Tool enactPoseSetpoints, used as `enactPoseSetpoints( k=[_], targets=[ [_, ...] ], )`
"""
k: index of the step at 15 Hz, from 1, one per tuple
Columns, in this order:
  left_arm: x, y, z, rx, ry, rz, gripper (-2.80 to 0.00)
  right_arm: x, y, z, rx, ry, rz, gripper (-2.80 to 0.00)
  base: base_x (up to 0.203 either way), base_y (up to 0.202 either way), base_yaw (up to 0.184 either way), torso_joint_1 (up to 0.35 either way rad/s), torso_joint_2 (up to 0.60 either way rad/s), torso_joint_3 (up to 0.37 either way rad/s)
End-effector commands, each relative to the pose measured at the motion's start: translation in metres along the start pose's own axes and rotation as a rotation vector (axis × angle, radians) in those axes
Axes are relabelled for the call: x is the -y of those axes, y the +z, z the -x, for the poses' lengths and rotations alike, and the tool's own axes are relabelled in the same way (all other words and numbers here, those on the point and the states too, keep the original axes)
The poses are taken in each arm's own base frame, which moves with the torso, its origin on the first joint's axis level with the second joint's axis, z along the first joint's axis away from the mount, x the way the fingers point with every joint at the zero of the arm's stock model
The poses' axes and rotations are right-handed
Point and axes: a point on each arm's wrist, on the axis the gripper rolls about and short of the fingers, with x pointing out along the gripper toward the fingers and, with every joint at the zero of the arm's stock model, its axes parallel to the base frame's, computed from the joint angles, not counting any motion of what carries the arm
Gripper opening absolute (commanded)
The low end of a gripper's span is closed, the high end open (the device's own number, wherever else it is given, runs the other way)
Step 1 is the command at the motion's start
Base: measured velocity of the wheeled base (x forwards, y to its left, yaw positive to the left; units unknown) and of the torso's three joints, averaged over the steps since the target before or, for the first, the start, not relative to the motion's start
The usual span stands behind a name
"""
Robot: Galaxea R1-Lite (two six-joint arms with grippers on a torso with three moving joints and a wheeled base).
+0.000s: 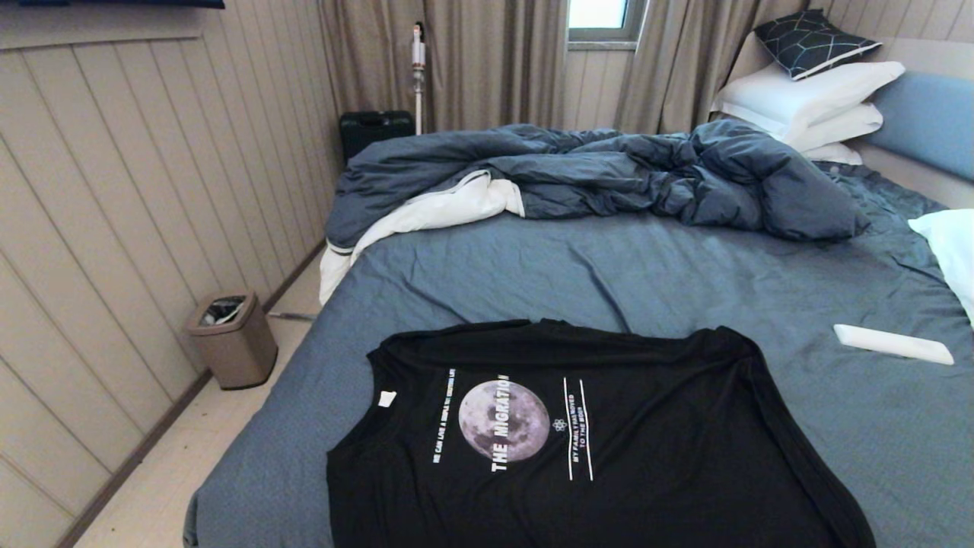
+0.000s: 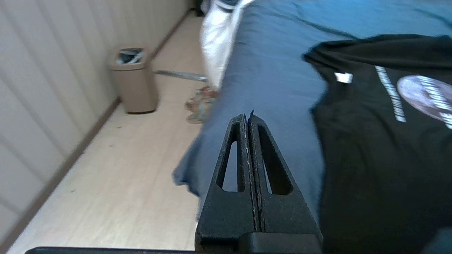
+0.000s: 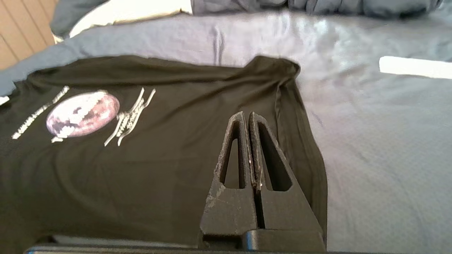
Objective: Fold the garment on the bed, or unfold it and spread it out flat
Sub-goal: Fold the black T-shirt
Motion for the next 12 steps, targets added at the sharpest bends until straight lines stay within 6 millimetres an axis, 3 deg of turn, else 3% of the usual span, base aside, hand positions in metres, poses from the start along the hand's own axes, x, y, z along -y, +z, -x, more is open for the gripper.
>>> enactPoseSetpoints(
  k=[1, 4, 8, 10, 12],
  targets=[
    [0.0, 0.001, -0.004, -0.069, -0.009, 0.005, -2.8, 0.0, 0.001, -0.011, -0.128, 0.004, 0.0, -2.8, 0.0, 0.0, 0.0, 0.0, 0.0, 0.0],
    [0.001, 0.025, -0.017, -0.219, -0.029, 0.02, -2.8, -0.001, 0.017, -0.034, -0.301, 0.0, -0.003, -2.8, 0.0, 0.0, 0.0, 0.0, 0.0, 0.0],
    [0.003, 0.08, -0.05, -0.345, -0.047, 0.044, -2.8, -0.005, 0.074, -0.08, -0.356, -0.027, -0.025, -2.8, 0.0, 0.0, 0.0, 0.0, 0.0, 0.0],
    [0.004, 0.107, -0.081, -0.437, -0.047, 0.068, -2.8, -0.002, 0.093, -0.108, -0.45, -0.095, -0.041, -2.8, 0.0, 0.0, 0.0, 0.0, 0.0, 0.0],
    [0.008, 0.139, -0.116, -0.53, -0.054, 0.104, -2.8, 0.008, 0.098, -0.132, -0.61, -0.189, -0.067, -2.8, 0.0, 0.0, 0.0, 0.0, 0.0, 0.0]
  ],
)
